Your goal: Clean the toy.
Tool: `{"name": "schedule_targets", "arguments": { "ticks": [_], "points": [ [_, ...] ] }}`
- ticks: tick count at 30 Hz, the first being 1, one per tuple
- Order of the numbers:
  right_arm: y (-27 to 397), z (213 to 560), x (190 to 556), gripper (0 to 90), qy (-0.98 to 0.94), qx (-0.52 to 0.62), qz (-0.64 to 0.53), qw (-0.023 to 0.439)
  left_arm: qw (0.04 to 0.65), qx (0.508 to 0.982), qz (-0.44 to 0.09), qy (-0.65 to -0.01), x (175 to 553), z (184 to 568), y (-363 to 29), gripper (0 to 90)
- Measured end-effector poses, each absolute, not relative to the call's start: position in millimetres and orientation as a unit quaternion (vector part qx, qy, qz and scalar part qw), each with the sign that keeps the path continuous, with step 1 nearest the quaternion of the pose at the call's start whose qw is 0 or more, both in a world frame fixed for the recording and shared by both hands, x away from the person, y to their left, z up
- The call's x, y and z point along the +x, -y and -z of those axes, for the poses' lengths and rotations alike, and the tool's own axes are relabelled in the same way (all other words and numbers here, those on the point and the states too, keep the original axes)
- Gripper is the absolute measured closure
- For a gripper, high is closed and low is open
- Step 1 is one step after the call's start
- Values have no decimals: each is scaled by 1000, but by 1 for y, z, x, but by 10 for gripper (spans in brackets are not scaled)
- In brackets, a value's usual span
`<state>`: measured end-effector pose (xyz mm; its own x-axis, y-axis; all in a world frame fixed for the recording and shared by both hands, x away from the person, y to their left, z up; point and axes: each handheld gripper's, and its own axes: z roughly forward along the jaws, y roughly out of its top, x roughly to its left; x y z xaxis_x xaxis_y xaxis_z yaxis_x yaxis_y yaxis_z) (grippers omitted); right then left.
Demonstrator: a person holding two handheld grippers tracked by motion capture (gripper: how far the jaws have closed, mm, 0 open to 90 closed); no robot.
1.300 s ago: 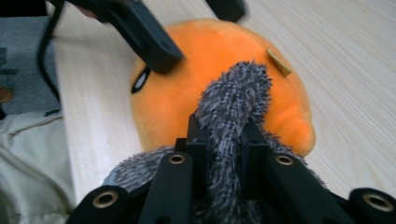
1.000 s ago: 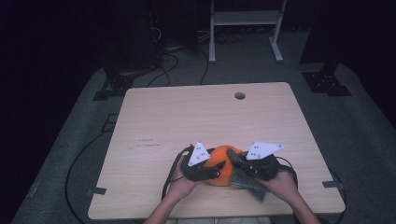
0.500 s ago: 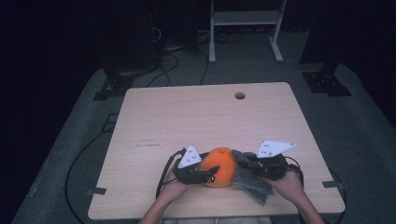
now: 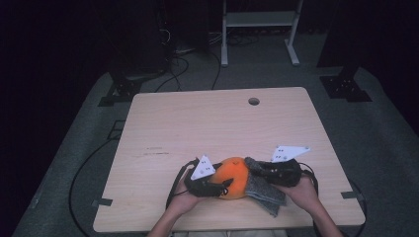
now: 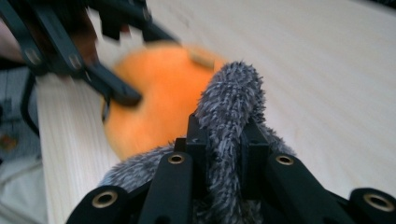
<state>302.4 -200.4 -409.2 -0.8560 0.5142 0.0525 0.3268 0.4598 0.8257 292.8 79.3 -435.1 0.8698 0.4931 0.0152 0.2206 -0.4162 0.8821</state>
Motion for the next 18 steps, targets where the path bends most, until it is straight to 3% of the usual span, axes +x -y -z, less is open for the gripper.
{"name": "schedule_targets", "arguments": {
  "ticks": [4, 9, 12, 14, 17, 18],
  "points": [
    [207, 417, 302, 775, -864, 254, -426, 91, 496, 832, -138, -207, 292, 434, -79, 389],
    [201, 395, 295, 775, -844, 239, -467, 116, 490, 839, -146, -185, 288, 433, -74, 395],
    [196, 401, 301, 774, -848, 244, -457, 110, 486, 840, -153, -185, 286, 432, -73, 393],
    [197, 408, 302, 775, -857, 248, -442, 96, 484, 839, -150, -197, 288, 429, -72, 328],
    [198, 412, 297, 775, -867, 242, -427, 84, 468, 838, -127, -249, 300, 426, -70, 125],
    [198, 413, 296, 774, -869, 241, -424, 84, 466, 838, -108, -262, 303, 428, -69, 105]
  ]
}}
